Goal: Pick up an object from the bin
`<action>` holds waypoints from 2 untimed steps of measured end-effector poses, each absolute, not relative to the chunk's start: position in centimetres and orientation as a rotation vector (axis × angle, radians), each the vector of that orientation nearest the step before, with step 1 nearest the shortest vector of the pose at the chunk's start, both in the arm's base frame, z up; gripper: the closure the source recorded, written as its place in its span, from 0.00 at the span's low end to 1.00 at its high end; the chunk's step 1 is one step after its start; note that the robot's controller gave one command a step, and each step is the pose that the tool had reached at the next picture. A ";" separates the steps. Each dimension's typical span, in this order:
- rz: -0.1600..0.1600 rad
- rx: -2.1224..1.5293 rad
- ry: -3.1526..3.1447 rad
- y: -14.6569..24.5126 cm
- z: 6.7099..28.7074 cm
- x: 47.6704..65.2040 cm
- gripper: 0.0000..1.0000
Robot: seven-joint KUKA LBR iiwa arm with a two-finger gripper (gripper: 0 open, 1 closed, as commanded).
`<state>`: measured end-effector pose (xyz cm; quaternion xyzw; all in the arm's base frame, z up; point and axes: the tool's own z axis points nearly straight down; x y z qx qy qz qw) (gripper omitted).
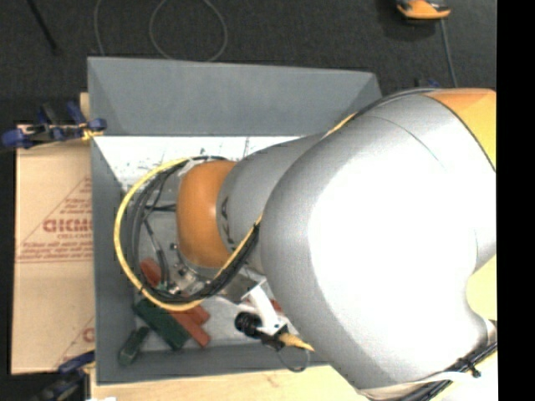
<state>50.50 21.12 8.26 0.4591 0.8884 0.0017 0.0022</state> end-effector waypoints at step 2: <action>0.004 1.436 2.791 21.0 10.5 50.7 1.00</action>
Offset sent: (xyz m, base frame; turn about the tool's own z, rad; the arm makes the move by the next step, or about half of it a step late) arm 0.0000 0.0001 0.0034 0.0000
